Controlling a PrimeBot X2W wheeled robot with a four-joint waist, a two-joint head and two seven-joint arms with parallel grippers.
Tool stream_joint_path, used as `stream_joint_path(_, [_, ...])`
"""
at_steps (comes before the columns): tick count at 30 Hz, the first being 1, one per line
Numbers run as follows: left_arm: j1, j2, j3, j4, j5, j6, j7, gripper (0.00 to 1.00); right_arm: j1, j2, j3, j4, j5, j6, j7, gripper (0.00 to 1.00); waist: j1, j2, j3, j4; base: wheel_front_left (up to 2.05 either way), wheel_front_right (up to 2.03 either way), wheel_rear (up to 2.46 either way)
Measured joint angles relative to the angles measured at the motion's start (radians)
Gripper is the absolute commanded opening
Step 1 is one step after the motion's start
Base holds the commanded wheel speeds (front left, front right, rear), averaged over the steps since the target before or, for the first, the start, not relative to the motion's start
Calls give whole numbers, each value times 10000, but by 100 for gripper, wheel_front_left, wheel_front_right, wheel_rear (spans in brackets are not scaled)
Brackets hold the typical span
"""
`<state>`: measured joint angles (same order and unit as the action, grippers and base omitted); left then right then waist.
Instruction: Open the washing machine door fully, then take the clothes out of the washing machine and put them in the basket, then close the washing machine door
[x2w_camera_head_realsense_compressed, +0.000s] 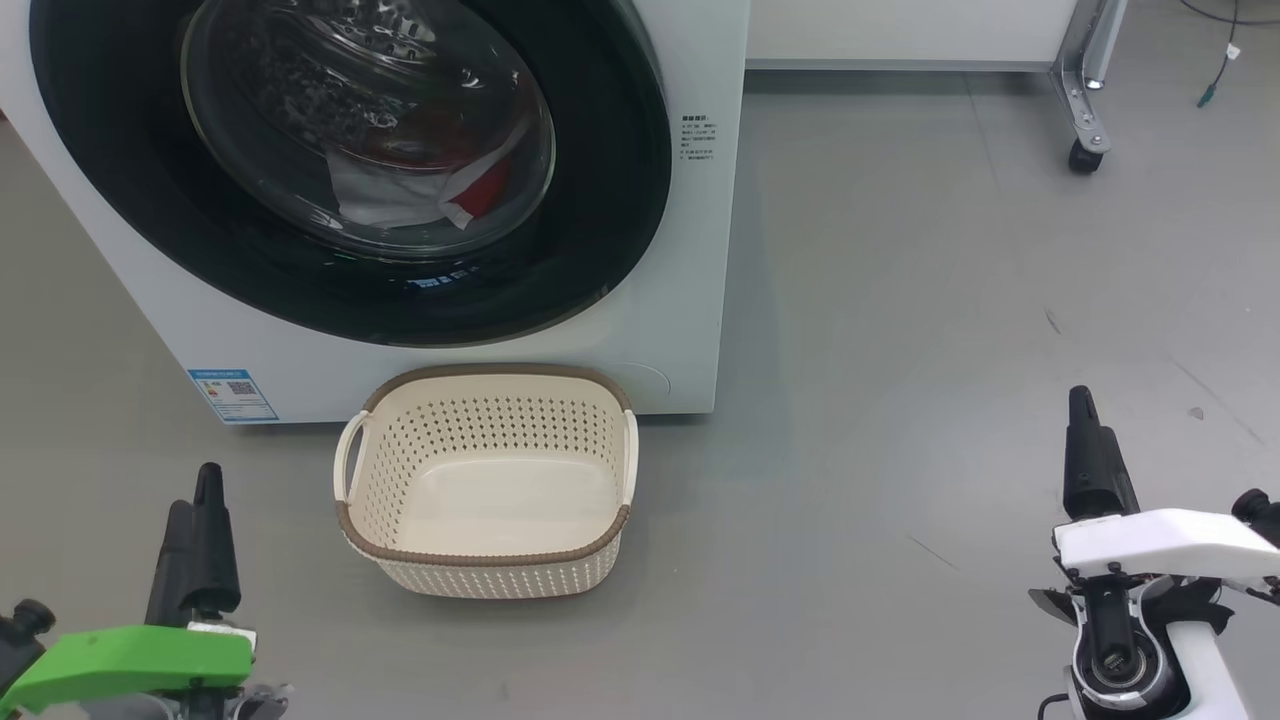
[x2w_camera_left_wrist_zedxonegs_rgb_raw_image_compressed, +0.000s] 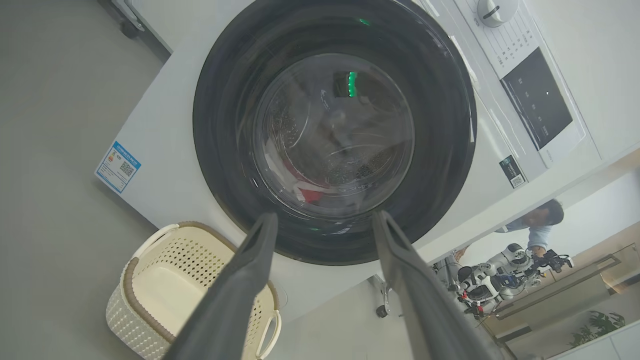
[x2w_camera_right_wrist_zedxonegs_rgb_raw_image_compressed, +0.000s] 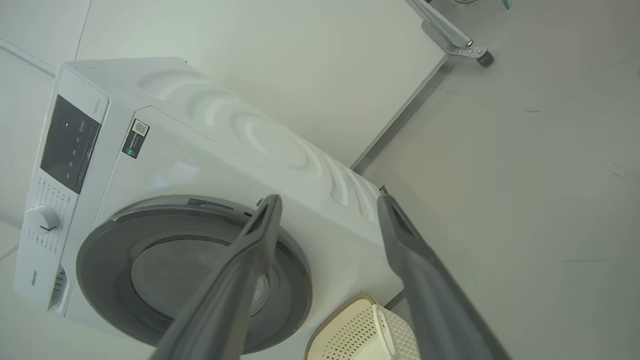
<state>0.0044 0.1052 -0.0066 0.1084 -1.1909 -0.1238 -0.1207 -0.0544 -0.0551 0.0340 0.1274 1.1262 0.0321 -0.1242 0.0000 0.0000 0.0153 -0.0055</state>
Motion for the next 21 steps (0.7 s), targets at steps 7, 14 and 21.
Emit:
stream_joint_path(7, [5,25,0,-215,1304,0,-230,100,-88,10,378,-265,-1379,-226,-215,100,0,0,57,-29,0,0,0])
stream_joint_path(14, [18,63,-63,-291,2748,0,-410,100,-167,15,744,-420,-2550,-485,-403,100,-1,0,89,-58,0,0,0])
stream_joint_path(21, [116,138,-203,-309,4291,-2,-587,100,-182,19,1200,-466,-3827,-750,-581,100,0,0,120,-102,0,0,0])
